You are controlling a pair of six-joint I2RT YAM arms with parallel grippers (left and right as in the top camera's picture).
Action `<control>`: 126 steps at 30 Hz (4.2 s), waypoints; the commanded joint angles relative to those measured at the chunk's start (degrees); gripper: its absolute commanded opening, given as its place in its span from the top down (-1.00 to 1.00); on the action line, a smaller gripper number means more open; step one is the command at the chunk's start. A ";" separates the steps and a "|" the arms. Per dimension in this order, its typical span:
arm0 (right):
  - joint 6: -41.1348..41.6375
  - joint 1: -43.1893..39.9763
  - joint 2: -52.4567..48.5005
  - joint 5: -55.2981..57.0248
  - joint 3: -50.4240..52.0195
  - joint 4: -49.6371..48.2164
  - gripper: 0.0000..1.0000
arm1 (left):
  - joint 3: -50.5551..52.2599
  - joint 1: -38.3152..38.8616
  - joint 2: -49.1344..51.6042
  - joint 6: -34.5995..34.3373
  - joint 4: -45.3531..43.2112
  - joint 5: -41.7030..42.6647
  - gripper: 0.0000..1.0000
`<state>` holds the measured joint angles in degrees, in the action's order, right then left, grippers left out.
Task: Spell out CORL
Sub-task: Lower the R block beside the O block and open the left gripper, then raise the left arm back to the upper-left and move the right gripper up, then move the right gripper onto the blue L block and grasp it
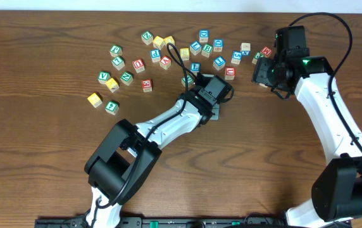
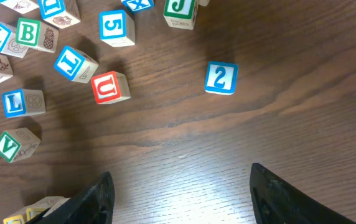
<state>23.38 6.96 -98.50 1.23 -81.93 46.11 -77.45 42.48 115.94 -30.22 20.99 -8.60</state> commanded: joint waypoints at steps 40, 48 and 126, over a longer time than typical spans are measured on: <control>-0.72 -0.11 0.90 -4.31 -1.25 -3.91 -0.29 | -4.02 -20.02 -29.44 10.29 17.81 -1.09 0.14; -0.26 -0.11 0.87 -5.73 -2.80 -3.30 -0.29 | -4.00 -30.45 -29.81 11.45 23.58 -1.09 0.14; 7.91 20.13 -37.62 2.91 -32.74 -8.72 -0.06 | -3.78 -38.45 -29.79 11.78 23.98 -1.09 -0.96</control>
<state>30.59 25.65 -135.94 2.72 -115.33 37.69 -80.93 4.19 86.37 -19.03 44.82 -9.37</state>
